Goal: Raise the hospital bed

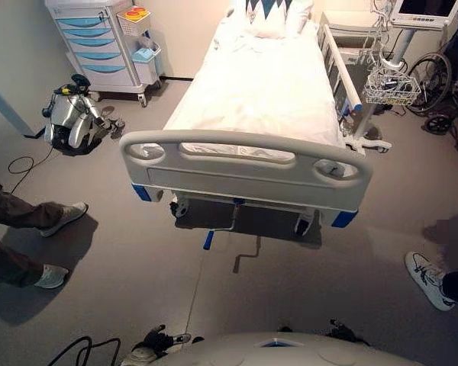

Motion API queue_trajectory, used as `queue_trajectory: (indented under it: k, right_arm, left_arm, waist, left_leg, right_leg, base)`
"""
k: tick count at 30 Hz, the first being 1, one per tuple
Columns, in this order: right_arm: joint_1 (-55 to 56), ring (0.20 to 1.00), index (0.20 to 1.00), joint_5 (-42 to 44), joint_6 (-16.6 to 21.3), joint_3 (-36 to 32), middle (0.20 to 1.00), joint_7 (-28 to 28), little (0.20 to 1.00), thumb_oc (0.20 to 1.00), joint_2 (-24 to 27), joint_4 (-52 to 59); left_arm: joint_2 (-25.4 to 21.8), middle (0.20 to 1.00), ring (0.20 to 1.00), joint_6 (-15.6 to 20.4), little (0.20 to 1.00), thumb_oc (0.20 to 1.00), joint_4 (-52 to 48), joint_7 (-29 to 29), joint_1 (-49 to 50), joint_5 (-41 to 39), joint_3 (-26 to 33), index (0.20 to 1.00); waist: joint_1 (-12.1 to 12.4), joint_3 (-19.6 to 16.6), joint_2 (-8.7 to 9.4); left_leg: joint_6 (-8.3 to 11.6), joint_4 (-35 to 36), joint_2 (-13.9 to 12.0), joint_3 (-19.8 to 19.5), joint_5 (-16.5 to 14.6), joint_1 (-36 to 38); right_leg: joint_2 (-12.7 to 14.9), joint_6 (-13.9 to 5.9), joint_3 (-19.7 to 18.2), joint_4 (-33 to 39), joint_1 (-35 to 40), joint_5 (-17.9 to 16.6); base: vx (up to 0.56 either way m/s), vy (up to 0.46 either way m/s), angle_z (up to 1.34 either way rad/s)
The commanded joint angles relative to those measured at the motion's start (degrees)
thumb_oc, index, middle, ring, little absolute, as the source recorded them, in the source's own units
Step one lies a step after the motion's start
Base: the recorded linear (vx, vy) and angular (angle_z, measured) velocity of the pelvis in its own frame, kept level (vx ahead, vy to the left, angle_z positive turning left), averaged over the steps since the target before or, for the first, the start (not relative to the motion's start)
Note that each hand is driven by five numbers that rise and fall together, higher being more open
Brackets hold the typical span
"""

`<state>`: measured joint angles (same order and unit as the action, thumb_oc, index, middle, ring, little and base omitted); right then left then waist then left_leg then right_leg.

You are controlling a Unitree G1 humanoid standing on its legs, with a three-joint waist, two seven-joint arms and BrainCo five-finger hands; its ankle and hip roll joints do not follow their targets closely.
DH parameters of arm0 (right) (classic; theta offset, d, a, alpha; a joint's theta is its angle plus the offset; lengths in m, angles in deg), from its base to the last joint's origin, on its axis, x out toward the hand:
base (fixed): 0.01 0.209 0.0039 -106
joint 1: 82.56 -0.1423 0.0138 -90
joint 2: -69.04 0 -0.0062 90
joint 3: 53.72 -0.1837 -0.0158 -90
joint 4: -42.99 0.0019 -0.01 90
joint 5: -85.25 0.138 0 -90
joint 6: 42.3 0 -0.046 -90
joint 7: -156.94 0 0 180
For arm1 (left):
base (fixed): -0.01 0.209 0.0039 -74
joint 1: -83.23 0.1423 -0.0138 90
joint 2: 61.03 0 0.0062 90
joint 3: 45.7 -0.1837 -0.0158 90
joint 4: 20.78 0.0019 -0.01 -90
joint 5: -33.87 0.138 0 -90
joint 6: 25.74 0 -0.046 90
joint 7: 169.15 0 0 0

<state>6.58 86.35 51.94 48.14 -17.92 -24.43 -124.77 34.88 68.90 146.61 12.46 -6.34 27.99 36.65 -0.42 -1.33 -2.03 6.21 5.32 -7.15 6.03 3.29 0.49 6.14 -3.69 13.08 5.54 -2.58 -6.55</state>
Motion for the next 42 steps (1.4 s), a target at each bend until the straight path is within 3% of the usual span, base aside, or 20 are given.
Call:
queue_trajectory:
  k: [1, 16, 42]
  right_arm:
    - [-2.8, 1.000, 1.000, -1.2, 0.8, -0.9, 1.000, 0.5, 1.000, 1.000, -0.4, -2.6]
    - [-3.5, 1.000, 1.000, -2.0, 0.1, 0.1, 1.000, -0.3, 1.000, 1.000, -0.6, -2.8]
    - [-4.3, 1.000, 1.000, -1.8, 0.0, 0.7, 1.000, -0.5, 1.000, 1.000, -0.5, -2.6]
  left_arm:
    - [0.6, 1.000, 1.000, 0.8, 1.000, 1.000, 2.4, -0.7, -3.7, -2.0, 1.8, 1.000]
    - [0.3, 1.000, 1.000, 0.1, 1.000, 1.000, 3.3, -0.9, -3.2, 3.1, -0.3, 1.000]
    - [0.5, 1.000, 1.000, 0.2, 1.000, 1.000, 2.9, -1.5, -3.9, 1.9, -0.8, 1.000]
  waist:
    - [0.6, 3.3, 2.80]
    - [0.3, 3.4, 2.70]
    - [0.0, 4.1, 2.77]
  left_leg:
    - [-4.22, -0.3, 4.2, 0.0, -4.4, 2.2]
    - [-4.08, -0.3, 4.1, 0.3, -4.4, 2.2]
    - [-3.88, -0.3, 3.8, 0.3, -3.9, 1.4]
  right_leg:
    - [2.2, -4.80, 1.8, -0.5, 5.3, 4.6]
    - [2.1, -4.80, 1.7, -0.5, 5.1, 4.4]
    - [2.0, -4.74, 1.4, -0.5, 4.0, 3.8]
  base:
    - [0.42, -0.170, 0.38]
    - [0.00, 0.000, 0.00]
    - [0.00, 0.000, 0.00]
